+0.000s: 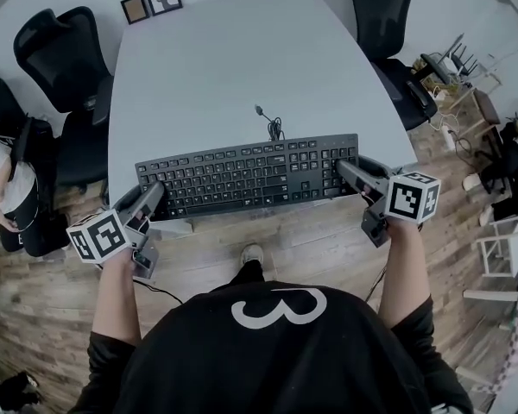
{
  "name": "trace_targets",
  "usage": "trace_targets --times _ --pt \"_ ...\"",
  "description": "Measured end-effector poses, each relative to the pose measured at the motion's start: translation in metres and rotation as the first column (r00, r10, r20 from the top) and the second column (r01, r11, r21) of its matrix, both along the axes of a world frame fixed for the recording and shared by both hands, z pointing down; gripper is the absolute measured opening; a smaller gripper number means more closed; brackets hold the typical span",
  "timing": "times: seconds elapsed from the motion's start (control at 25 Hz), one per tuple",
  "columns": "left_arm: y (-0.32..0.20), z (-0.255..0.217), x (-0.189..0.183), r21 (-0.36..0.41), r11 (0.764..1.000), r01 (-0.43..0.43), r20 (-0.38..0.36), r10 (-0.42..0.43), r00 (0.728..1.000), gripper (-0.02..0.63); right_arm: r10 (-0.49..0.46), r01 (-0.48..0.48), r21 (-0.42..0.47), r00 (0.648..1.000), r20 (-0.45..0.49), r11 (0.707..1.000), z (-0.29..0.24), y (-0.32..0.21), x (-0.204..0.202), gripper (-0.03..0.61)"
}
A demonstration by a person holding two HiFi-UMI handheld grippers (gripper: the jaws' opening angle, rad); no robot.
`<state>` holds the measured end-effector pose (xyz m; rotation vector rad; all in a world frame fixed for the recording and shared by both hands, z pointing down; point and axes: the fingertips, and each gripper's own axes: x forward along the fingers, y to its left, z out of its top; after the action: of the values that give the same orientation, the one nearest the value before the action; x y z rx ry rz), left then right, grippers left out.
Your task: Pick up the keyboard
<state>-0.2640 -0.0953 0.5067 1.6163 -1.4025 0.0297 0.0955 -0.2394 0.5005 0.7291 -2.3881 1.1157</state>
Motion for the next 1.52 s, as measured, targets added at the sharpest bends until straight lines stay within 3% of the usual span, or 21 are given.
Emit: trace_targets --times 0.24,0.64,1.52 --pt "-0.002 -0.003 0.001 0.097 0.995 -0.006 0.022 0.004 1.0 0.186 0.013 -0.014 0.068 1.0 0.023 0.998 -0.006 0.001 0.003 0.181" --pt "-0.005 -0.003 -0.001 0.189 0.982 -0.005 0.042 -0.003 0.999 0.186 0.007 -0.015 0.188 0.999 0.044 0.982 -0.015 0.004 0.003 0.179" --pt "-0.005 0.005 -0.003 0.246 0.969 0.019 0.027 -0.027 0.999 0.189 0.01 -0.023 0.256 0.999 0.049 0.966 -0.025 0.005 0.002 0.179"
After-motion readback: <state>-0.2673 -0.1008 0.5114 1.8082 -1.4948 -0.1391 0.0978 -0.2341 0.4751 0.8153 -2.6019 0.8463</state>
